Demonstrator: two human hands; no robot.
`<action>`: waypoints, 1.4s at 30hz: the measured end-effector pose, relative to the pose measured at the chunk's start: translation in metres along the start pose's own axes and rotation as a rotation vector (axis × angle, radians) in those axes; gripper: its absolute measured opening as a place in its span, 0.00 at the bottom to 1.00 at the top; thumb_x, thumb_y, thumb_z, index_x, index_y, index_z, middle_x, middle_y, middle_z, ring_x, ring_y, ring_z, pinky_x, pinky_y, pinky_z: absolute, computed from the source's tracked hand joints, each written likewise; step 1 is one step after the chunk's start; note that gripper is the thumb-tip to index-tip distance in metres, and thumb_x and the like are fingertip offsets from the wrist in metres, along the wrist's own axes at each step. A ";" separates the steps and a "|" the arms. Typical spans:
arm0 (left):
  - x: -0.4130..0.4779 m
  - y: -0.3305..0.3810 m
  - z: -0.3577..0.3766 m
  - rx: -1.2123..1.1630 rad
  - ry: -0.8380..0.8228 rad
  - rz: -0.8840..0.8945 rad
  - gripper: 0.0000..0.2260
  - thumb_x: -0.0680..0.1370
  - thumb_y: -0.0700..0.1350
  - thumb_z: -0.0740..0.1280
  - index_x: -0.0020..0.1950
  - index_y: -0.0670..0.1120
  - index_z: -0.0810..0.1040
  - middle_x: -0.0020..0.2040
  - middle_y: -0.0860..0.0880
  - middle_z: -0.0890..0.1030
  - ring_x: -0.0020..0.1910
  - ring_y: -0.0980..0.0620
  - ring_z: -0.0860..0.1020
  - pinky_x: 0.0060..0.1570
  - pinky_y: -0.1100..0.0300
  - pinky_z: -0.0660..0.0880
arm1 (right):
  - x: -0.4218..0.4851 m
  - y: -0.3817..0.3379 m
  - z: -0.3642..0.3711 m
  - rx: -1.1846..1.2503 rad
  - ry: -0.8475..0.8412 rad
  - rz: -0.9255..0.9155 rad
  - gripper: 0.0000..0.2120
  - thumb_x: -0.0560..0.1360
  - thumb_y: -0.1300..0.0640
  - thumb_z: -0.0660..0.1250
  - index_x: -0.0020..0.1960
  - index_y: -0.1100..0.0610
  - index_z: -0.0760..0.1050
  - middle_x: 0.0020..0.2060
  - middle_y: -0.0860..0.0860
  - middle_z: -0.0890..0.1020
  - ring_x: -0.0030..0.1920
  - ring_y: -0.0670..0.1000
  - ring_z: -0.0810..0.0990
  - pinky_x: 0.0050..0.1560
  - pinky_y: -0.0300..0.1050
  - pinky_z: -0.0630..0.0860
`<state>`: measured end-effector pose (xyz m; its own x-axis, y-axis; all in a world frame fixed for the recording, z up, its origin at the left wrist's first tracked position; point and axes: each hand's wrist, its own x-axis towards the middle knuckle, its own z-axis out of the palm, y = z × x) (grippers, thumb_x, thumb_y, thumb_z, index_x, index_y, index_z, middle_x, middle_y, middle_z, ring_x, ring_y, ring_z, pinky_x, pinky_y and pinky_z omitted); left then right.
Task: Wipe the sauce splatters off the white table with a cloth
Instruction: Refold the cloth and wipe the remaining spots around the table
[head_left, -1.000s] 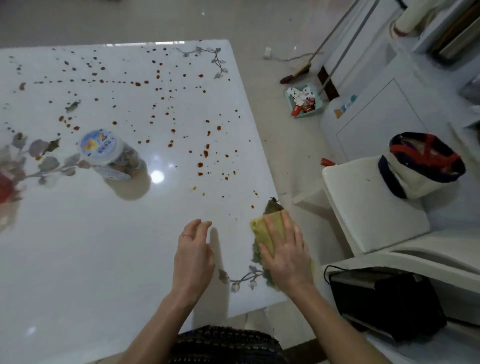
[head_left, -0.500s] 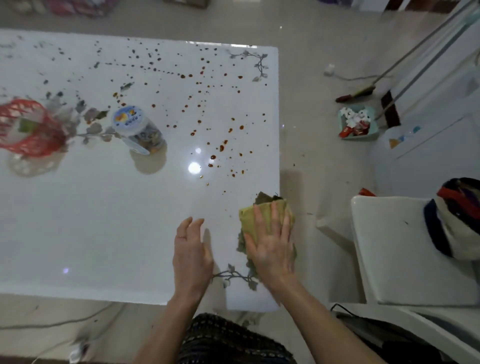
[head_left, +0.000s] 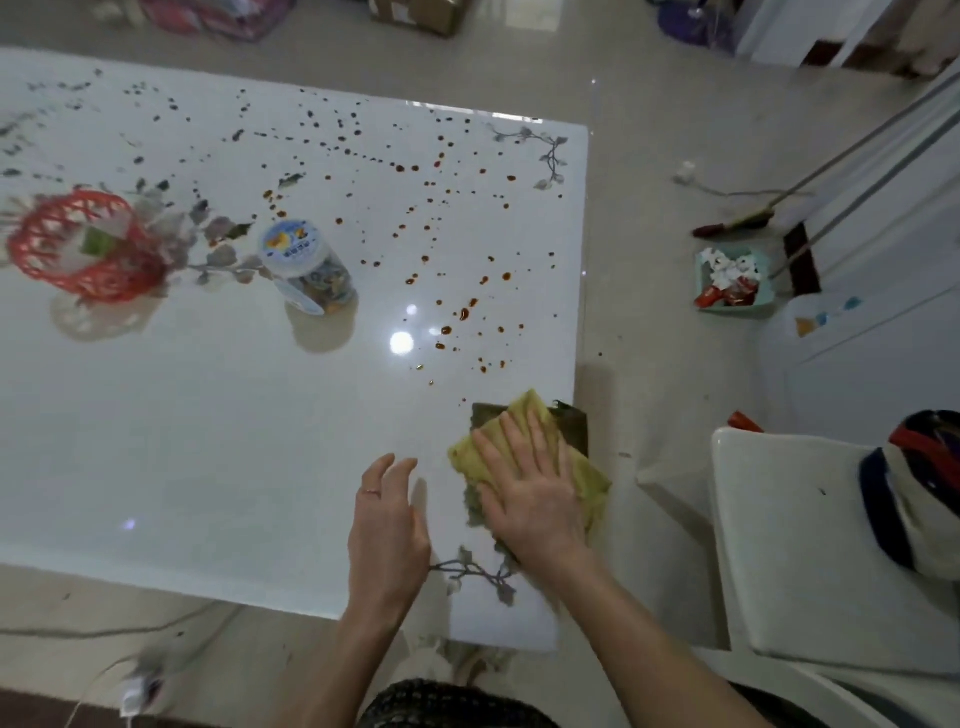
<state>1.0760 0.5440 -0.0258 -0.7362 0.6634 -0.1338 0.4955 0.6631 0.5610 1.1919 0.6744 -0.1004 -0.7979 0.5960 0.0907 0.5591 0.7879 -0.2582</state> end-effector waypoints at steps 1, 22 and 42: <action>0.002 -0.002 -0.002 0.006 -0.001 0.004 0.22 0.72 0.29 0.61 0.65 0.42 0.71 0.68 0.42 0.67 0.64 0.42 0.70 0.56 0.50 0.73 | 0.017 0.007 0.000 0.011 -0.002 0.066 0.27 0.80 0.40 0.53 0.77 0.45 0.64 0.79 0.52 0.60 0.80 0.57 0.51 0.73 0.68 0.58; 0.044 -0.041 -0.006 0.127 0.012 -0.001 0.25 0.71 0.29 0.58 0.68 0.35 0.66 0.68 0.35 0.67 0.68 0.38 0.66 0.66 0.46 0.66 | 0.035 -0.048 0.014 -0.036 -0.014 -0.030 0.26 0.80 0.42 0.57 0.77 0.43 0.63 0.79 0.50 0.59 0.80 0.57 0.52 0.75 0.66 0.52; 0.060 -0.041 -0.014 0.046 0.011 0.000 0.26 0.74 0.31 0.57 0.72 0.39 0.61 0.72 0.39 0.64 0.72 0.44 0.61 0.70 0.51 0.61 | 0.079 -0.059 0.018 -0.040 -0.123 -0.127 0.27 0.82 0.40 0.52 0.79 0.43 0.58 0.80 0.49 0.57 0.80 0.56 0.50 0.75 0.67 0.51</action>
<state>1.0055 0.5518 -0.0455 -0.7415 0.6593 -0.1245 0.5156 0.6786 0.5232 1.0923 0.6723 -0.0955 -0.8829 0.4695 0.0012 0.4585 0.8627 -0.2135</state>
